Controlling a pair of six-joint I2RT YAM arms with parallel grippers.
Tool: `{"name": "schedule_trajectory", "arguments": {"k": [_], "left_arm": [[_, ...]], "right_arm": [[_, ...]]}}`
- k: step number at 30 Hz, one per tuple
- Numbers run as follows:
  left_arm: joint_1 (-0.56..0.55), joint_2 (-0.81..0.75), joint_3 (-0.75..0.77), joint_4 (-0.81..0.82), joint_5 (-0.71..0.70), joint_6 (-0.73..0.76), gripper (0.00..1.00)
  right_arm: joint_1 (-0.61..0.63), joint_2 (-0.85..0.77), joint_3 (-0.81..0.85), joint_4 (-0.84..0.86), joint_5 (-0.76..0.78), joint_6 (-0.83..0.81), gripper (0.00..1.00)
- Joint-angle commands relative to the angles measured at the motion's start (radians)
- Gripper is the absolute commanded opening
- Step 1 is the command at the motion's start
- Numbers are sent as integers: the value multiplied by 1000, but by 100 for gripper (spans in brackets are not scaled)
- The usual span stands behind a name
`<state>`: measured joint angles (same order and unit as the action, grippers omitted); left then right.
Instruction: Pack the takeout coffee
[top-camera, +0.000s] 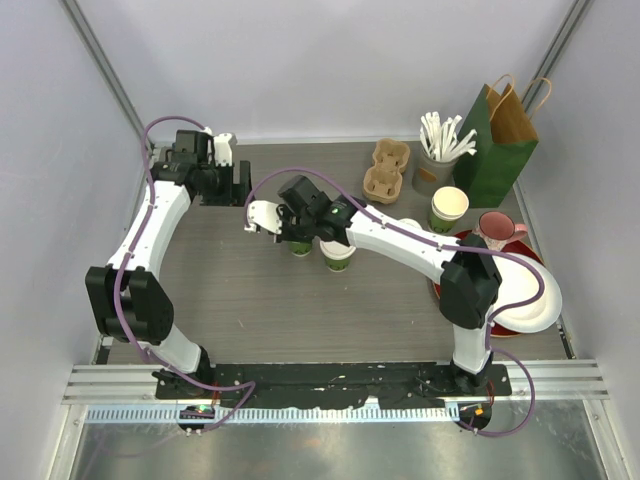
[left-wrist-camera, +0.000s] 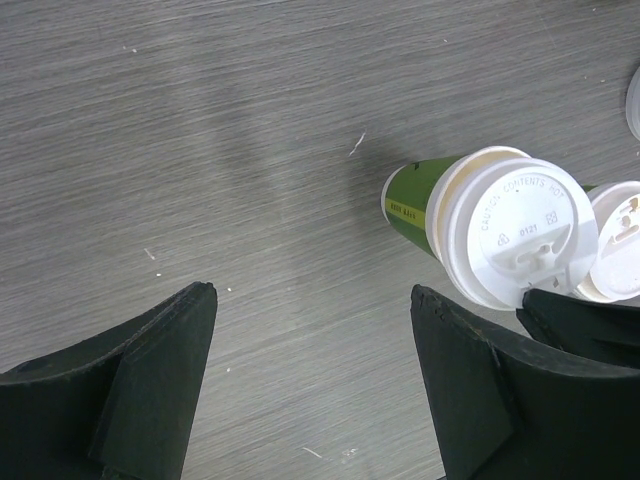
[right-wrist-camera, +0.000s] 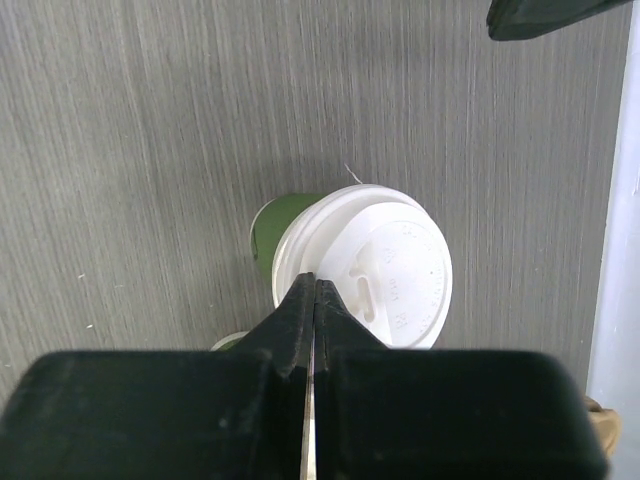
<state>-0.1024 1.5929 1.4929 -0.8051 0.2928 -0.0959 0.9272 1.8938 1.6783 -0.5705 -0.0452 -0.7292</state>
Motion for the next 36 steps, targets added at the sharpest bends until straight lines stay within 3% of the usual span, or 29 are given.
{"name": "schedule_trajectory", "arguments": {"k": [1, 36], "left_arm": [[6, -33, 9, 15, 26, 1, 82], [7, -31, 9, 12, 40, 1, 82]], "right_arm": [[1, -22, -32, 107, 34, -4, 1], [1, -2, -97, 172, 41, 102, 1]]}}
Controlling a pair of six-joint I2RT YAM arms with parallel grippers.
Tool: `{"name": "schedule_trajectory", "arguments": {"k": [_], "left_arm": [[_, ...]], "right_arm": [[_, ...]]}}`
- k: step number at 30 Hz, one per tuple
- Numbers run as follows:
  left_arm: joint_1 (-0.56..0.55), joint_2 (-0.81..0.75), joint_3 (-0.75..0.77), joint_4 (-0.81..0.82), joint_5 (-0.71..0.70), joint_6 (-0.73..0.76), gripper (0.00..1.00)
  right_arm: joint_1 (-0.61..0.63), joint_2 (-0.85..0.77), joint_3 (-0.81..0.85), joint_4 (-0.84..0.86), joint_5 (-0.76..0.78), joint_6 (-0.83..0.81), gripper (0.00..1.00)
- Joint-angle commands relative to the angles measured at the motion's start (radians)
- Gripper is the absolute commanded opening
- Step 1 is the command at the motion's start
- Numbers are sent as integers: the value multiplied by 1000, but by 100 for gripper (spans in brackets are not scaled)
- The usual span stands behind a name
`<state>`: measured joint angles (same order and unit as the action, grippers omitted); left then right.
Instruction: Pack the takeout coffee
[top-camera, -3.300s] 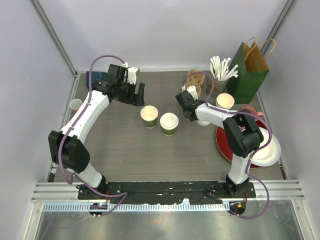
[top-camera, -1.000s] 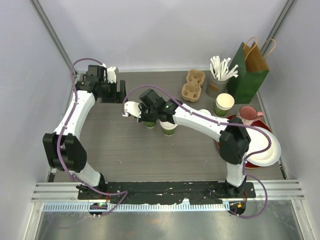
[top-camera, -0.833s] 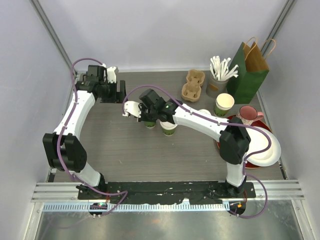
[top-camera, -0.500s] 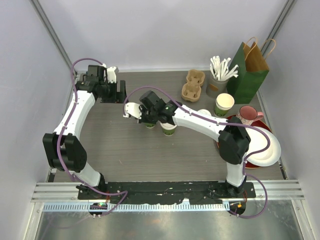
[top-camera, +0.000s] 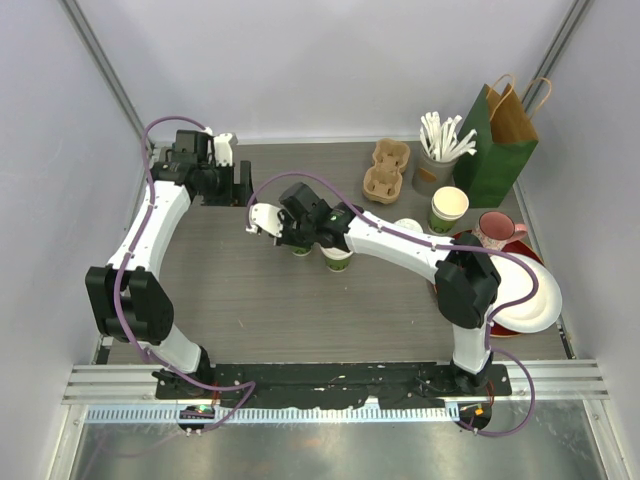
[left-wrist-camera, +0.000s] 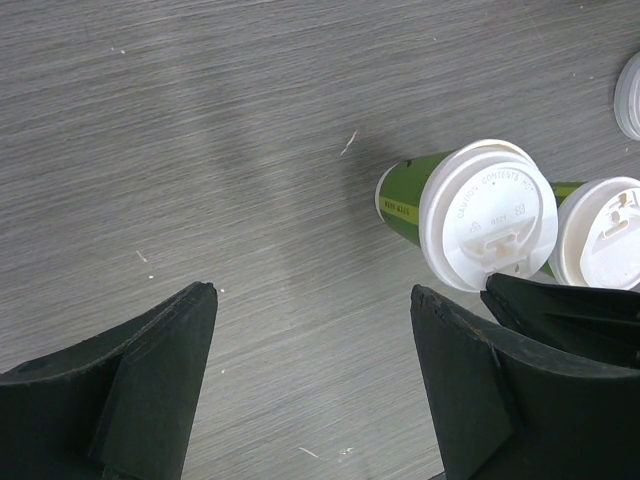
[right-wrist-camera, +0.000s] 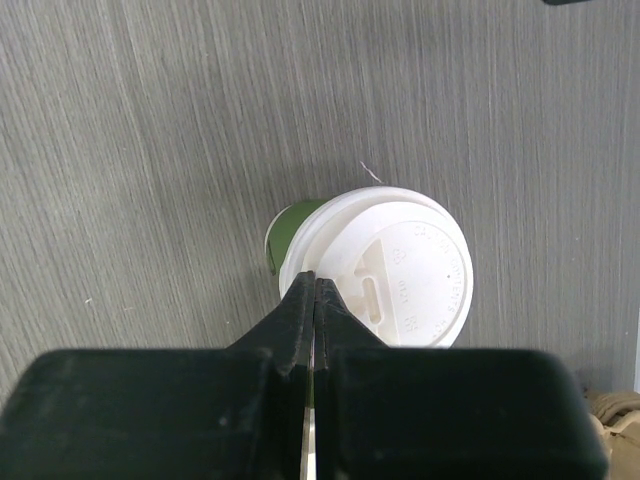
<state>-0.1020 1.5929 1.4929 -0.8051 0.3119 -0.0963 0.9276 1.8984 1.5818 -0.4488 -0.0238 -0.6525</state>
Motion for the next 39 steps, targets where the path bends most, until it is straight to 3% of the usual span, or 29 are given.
{"name": "schedule_trajectory", "arguments": {"k": [1, 39], "left_arm": [[5, -31, 9, 12, 21, 3, 82], [5, -31, 15, 10, 16, 10, 82]], "right_arm": [[1, -7, 9, 51, 19, 27, 1], [19, -51, -22, 33, 150, 90, 1]]}}
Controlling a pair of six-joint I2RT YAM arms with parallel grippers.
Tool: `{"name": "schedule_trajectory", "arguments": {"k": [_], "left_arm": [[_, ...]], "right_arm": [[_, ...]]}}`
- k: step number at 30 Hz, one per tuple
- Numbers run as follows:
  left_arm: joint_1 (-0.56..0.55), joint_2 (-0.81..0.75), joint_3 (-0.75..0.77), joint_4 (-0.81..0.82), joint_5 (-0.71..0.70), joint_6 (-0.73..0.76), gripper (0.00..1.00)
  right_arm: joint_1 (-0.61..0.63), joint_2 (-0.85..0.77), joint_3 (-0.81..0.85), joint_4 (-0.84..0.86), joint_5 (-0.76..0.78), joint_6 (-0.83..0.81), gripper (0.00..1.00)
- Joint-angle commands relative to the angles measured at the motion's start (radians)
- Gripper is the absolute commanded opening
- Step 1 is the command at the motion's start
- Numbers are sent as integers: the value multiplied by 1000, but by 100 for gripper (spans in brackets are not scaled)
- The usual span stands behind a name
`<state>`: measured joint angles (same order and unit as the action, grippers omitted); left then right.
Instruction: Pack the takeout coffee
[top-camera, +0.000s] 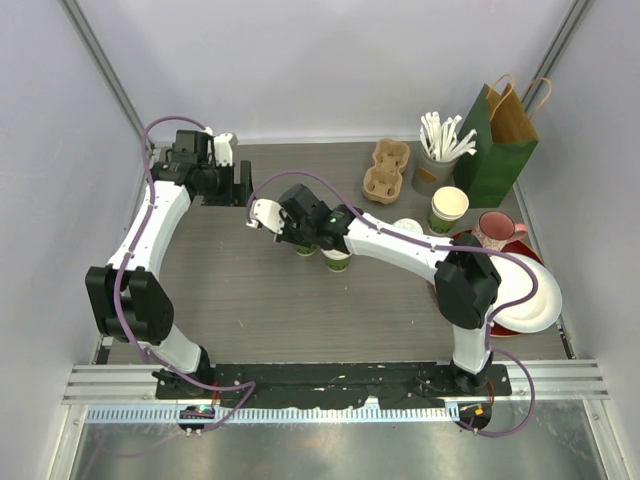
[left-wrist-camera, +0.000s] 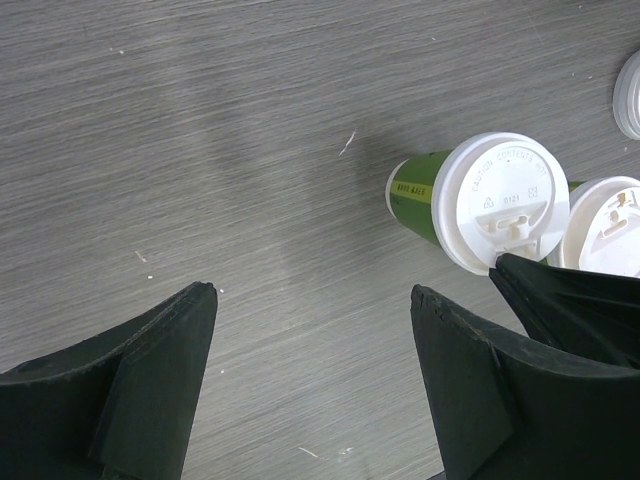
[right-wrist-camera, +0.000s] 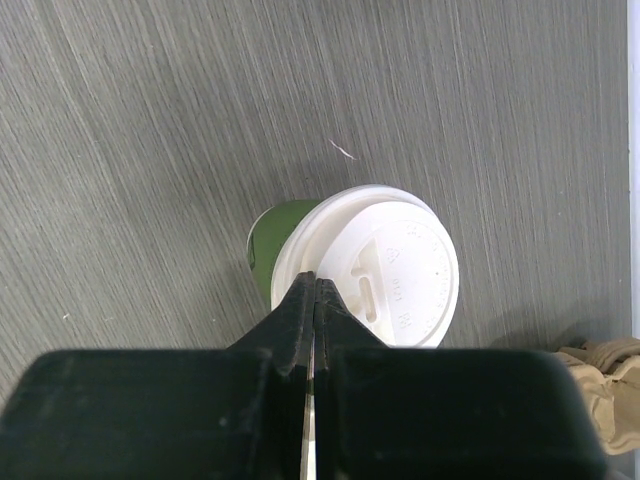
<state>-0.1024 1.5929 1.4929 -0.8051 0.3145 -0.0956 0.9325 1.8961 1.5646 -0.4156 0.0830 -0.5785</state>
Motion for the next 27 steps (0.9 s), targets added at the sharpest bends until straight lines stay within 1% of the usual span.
{"name": "schedule_trajectory", "arguments": {"k": [1, 18, 27], "left_arm": [[6, -31, 17, 9, 15, 10, 82], [7, -33, 9, 12, 21, 8, 82], [6, -31, 12, 12, 23, 8, 82]], "right_arm": [[14, -51, 0, 0, 49, 17, 1], [25, -71, 6, 18, 116, 62, 1], [29, -80, -8, 31, 113, 83, 1]]}}
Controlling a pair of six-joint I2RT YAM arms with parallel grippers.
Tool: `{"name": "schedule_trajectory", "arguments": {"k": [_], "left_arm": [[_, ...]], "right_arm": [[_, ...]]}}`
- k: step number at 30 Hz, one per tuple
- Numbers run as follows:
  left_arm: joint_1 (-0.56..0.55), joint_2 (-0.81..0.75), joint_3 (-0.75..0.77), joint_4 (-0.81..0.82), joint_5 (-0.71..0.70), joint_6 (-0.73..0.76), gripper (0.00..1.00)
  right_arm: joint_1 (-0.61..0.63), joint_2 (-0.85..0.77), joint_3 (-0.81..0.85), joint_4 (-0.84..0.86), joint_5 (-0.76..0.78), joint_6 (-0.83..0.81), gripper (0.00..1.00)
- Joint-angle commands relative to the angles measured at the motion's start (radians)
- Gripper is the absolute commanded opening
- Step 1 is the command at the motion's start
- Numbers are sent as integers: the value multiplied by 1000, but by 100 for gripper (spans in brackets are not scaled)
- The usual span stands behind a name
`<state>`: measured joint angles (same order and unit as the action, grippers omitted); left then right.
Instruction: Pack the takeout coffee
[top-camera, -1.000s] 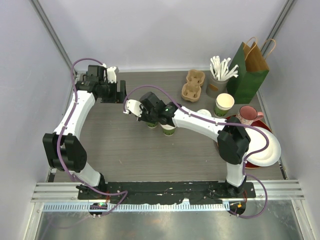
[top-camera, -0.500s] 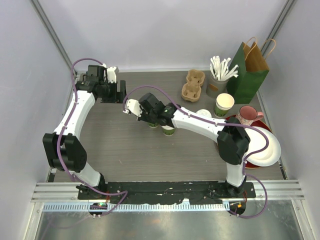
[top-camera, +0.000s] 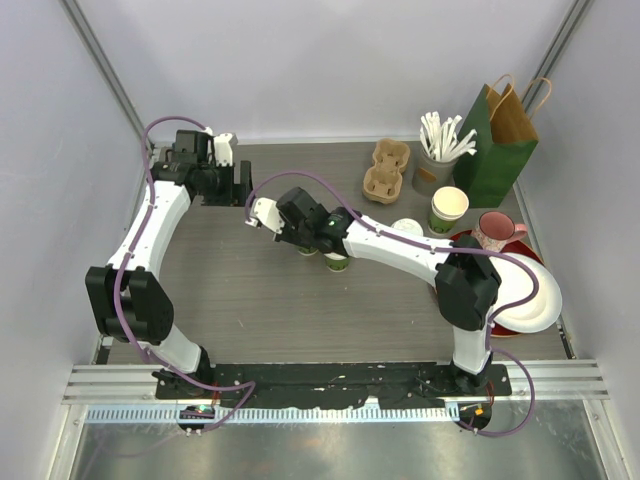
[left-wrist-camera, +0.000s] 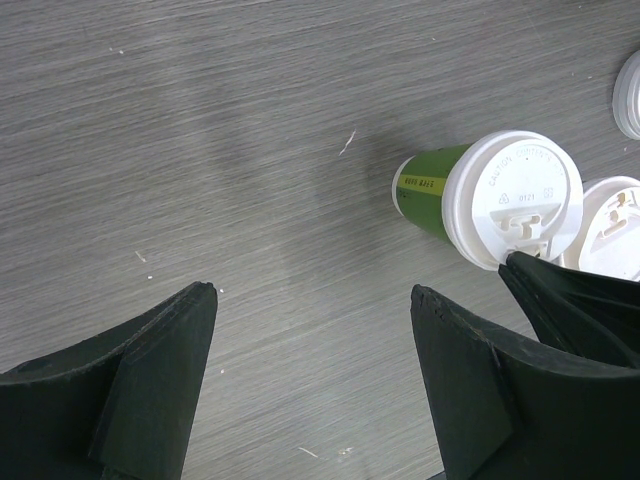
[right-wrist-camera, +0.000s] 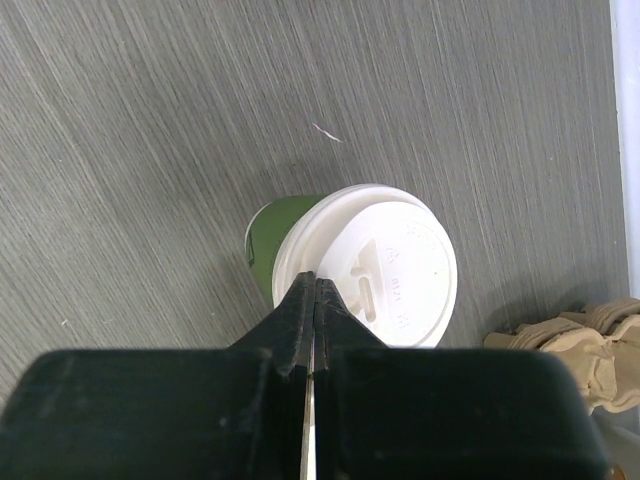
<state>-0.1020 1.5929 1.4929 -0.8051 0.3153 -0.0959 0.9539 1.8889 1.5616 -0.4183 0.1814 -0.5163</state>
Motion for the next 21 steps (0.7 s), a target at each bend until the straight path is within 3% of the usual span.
{"name": "schedule_trajectory", "arguments": {"k": [1, 21], "left_arm": [[5, -31, 12, 11, 21, 9, 83], [5, -28, 20, 4, 22, 10, 82]], "right_arm": [[9, -71, -6, 33, 16, 22, 1], [8, -56, -35, 29, -3, 58, 1]]}}
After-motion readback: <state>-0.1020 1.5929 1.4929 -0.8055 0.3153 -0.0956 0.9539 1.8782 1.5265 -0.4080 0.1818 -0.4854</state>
